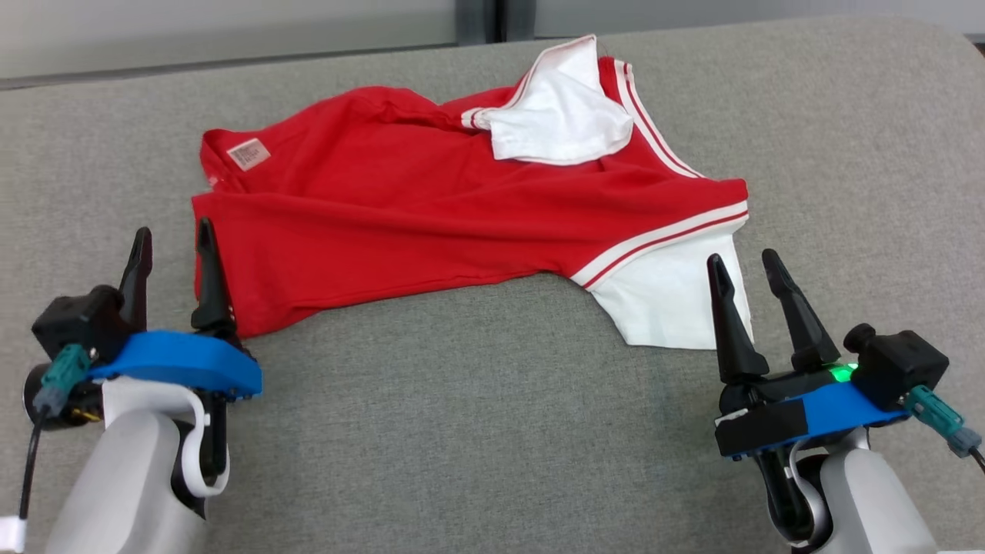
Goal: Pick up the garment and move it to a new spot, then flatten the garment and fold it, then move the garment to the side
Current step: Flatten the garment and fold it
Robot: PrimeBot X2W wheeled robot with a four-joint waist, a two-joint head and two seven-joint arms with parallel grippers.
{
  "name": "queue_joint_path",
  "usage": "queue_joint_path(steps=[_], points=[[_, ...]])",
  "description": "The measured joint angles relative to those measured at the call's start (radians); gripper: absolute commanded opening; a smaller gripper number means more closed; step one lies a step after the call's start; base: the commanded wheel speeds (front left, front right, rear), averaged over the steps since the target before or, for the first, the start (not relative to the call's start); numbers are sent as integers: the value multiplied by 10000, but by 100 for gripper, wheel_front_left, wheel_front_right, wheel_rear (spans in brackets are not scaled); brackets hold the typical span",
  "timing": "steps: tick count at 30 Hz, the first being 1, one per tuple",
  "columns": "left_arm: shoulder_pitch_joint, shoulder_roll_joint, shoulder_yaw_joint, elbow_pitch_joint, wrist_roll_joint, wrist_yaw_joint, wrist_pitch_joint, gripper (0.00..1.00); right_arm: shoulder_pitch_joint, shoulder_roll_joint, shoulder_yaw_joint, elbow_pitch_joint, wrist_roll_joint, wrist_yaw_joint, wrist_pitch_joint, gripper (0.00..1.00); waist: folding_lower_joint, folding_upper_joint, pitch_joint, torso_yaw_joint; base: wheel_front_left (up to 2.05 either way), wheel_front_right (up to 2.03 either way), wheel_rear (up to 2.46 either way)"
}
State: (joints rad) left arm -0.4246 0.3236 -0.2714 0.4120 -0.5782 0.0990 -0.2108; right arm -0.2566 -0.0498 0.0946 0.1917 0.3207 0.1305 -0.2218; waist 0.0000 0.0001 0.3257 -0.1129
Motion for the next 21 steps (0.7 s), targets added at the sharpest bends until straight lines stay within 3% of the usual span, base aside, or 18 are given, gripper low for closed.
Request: queue_joint_path(steps=[5,10,21], points=[[935,-364,393,-729,-17,-111,-474,100,272,0,-437,-94,-194,0,259,100,0,0,-555,318,0,0,0],[1769,-566,777,-1609,752,-130,-510,100,669,4,-884,-151,-403,0,608,100,-1,-1,-1092,593,0,0,0],[3335,-1097,1133,-1507,1770,-623,-508,100,1631,4,-1530,-71,-930,0,1099,100,-2,0,-2288,749,0,0,0]])
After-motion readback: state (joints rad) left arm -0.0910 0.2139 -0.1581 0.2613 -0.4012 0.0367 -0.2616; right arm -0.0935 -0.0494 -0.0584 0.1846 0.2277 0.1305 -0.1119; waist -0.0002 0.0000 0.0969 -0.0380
